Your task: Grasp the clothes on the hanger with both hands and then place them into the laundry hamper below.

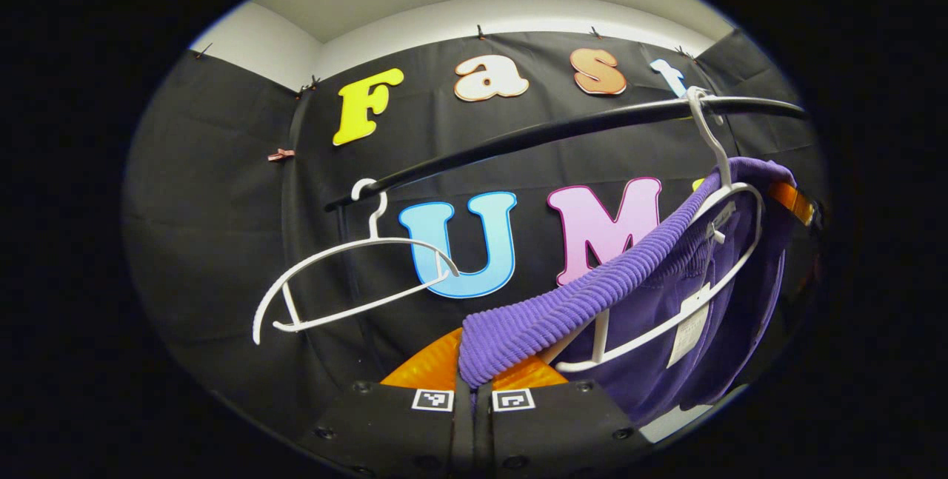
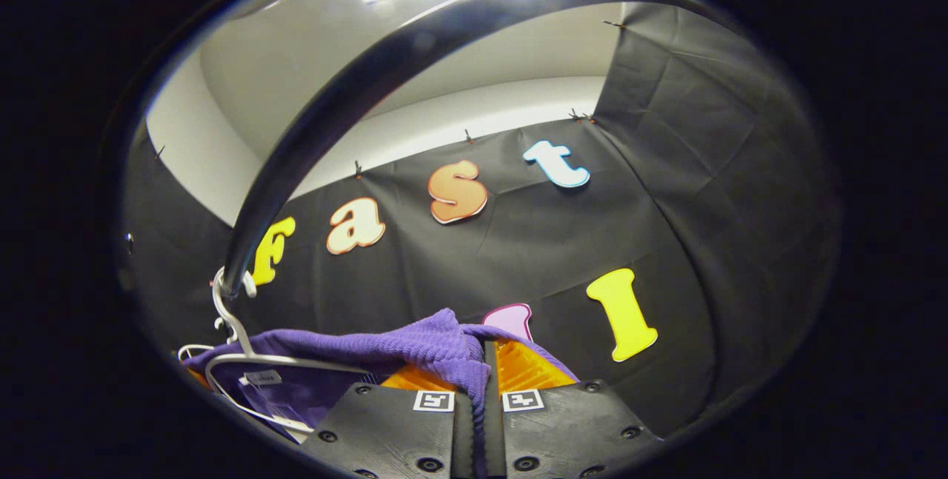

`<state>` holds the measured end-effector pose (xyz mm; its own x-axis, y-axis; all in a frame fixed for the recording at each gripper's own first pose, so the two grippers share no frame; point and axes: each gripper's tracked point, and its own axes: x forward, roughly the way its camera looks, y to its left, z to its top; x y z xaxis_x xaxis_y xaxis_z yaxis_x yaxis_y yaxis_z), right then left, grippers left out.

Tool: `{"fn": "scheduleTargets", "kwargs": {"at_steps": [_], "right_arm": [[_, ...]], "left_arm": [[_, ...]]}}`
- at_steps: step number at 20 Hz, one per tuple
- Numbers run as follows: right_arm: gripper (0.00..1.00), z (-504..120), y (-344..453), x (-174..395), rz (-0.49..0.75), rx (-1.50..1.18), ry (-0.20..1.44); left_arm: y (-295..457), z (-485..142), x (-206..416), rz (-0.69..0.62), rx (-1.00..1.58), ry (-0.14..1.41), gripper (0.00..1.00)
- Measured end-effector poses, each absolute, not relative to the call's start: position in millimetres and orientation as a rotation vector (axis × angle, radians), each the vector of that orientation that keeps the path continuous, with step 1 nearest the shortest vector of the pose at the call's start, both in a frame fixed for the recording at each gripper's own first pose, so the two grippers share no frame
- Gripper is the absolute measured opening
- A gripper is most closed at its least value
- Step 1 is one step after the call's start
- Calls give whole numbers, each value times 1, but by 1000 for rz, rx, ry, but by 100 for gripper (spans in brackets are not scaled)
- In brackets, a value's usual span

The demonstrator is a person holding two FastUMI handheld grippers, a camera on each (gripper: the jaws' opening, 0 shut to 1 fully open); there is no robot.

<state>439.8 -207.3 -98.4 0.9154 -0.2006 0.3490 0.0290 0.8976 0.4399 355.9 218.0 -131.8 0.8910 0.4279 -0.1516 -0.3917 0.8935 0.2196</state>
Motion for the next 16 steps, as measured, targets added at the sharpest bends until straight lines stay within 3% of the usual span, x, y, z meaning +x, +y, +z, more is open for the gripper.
{"fn": "scheduleTargets", "kwargs": {"at_steps": [3,7,8,12,16], "right_arm": [[9,-115,-199,457,-44,514,-357],[13,-137,-188,457,-5,725,-303],[9,-142,-189,459,3,743,-296],[9,-140,-184,479,122,859,-225],[8,-131,-182,493,239,693,-152]], "left_arm": [[223,-127,358,353,96,200,5],[233,-113,355,368,93,154,5],[232,-111,357,361,99,152,5],[231,-111,359,338,116,172,3],[234,-110,363,279,106,190,6]]}}
